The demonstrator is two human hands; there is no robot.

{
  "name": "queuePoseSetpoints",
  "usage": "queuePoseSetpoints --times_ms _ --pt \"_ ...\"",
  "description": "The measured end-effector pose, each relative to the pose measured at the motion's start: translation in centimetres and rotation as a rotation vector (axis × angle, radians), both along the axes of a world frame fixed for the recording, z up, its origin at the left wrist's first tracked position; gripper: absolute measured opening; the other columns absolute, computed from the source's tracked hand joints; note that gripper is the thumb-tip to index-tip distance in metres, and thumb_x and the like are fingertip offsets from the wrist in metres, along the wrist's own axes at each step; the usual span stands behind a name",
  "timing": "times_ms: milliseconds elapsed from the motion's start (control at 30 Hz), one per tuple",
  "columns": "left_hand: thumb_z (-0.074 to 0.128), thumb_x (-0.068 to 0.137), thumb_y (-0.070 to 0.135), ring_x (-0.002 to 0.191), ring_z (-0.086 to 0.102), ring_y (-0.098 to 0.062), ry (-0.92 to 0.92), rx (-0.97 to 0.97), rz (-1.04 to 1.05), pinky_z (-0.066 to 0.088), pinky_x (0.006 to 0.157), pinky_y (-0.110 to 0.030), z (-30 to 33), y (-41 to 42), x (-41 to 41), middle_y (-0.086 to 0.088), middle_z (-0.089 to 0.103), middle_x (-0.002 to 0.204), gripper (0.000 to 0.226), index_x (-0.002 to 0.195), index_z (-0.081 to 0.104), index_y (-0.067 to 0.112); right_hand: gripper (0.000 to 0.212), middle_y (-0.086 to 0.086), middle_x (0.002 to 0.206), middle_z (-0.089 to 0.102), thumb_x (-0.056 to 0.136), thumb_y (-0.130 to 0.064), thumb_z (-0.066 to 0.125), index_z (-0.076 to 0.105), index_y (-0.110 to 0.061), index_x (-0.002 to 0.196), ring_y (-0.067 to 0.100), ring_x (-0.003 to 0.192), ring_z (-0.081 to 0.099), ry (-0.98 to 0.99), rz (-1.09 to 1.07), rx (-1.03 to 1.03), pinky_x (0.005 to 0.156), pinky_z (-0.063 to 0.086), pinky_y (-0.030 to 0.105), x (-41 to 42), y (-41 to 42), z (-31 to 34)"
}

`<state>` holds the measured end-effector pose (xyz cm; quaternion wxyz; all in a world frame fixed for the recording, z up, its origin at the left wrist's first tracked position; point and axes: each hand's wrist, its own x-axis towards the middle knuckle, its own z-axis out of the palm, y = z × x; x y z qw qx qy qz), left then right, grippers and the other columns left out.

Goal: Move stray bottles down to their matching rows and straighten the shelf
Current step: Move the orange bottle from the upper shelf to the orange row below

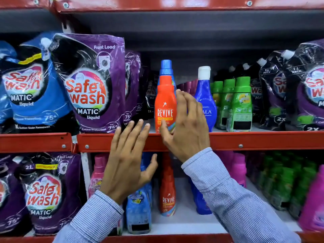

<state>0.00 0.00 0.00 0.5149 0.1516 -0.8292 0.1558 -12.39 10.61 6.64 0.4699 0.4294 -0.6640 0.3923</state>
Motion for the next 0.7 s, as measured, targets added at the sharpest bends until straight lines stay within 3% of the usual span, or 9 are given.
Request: queuePoseSetpoints --times_ms 267,467,567,700 --pt "0.061 0.085 0.038 0.151 0.03 -0.029 -0.027 -0.08 0.045 0.021 0.125 -0.056 -1.2 -1.6 -0.3 -0.011 0.039 0.159 0.077 0.152 0.037 0.008 0.096 0.011 0.135 0.047 0.079 -0.054 0.067 0.022 -0.006 0.148 0.032 0.112 0.057 -0.197 -0.077 0.056 0.082 0.051 0.042 0.5 -2.7 1.6" --pt "0.065 0.083 0.034 0.147 0.036 -0.031 0.0 -0.068 0.024 0.022 0.125 -0.056 -1.3 -1.7 -0.4 -0.012 0.045 0.154 0.077 0.151 0.039 0.009 0.08 0.008 0.126 0.057 0.069 -0.049 0.073 0.043 -0.012 0.133 0.033 0.104 0.064 -0.224 0.028 -0.071 0.083 0.051 0.041 0.6 -2.6 2.3" --pt "0.064 0.083 0.034 0.146 0.036 -0.031 0.012 -0.062 0.021 0.02 0.126 -0.056 -1.4 -1.7 -0.4 -0.012 0.047 0.152 0.076 0.15 0.04 0.008 0.081 0.004 0.123 0.061 0.066 -0.05 0.073 0.047 -0.014 0.133 0.026 0.101 0.063 -0.199 0.099 -0.235 0.083 0.047 0.032 1.0 -1.1 2.5" --pt "0.064 0.084 0.033 0.145 0.037 -0.032 0.034 -0.052 -0.002 0.017 0.127 -0.055 -1.6 -1.7 -0.5 -0.014 0.049 0.149 0.074 0.149 0.041 0.009 0.079 0.006 0.122 0.064 0.068 -0.046 0.076 0.052 -0.006 0.131 0.018 0.106 0.06 -0.085 0.186 -0.408 0.086 0.037 0.009 2.6 2.5 1.8"
